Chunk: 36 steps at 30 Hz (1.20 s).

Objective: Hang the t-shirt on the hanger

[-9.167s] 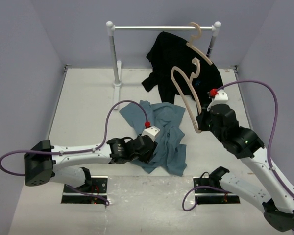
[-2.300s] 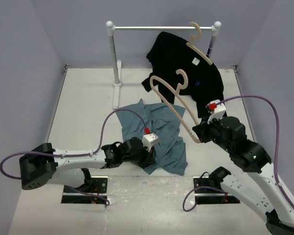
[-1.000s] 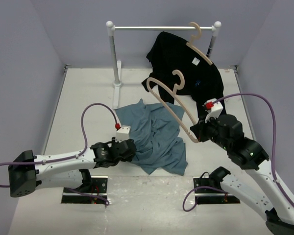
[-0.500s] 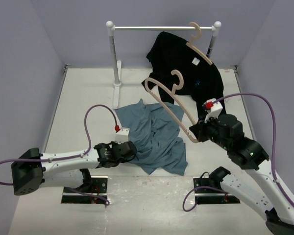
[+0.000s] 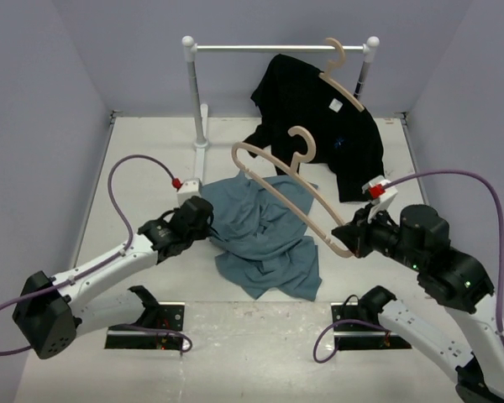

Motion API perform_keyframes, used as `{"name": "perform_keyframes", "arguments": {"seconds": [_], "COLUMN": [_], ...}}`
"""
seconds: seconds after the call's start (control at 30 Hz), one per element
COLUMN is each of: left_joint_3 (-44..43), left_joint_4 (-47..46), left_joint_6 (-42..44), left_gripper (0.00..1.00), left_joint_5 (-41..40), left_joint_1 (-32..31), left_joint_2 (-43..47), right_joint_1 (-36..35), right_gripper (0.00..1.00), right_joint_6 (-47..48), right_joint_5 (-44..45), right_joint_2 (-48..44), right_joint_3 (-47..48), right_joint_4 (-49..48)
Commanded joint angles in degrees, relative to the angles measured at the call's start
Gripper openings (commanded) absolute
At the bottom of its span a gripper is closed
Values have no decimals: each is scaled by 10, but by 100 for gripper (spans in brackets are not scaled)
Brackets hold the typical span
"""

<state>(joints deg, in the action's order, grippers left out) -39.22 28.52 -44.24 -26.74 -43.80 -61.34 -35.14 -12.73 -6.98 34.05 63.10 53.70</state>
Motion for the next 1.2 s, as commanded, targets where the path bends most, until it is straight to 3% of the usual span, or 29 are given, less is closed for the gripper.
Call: {"name": "perform_keyframes", "arguments": {"seconds": [0.0,0.17,0.53,0.87,1.17], "left_joint_3": [-65,-118,-145,-138,-128], "left_joint_4": [-110,-126,-134,-159,-175], "left_joint_6": [85,88,68,52,42], "left_gripper": [0,0,0,0,0], "left_joint_5": [112,148,163,210,256], "left_joint_1": [70,82,128,137,137], "left_joint_2": [-56,-105,-126,-133,-106], "right_joint_1": [0,-1,-4,-8,-22], "right_gripper": [0,0,0,0,0], "right_joint_6": [34,51,52,45,6], "right_joint_5": [-55,-112,-121,-107,-27], "right_joint_2": [9,21,76,117,139], "right_joint_3": [80,121,131,102,88], "right_joint_4": [103,153,163,140,73]}}
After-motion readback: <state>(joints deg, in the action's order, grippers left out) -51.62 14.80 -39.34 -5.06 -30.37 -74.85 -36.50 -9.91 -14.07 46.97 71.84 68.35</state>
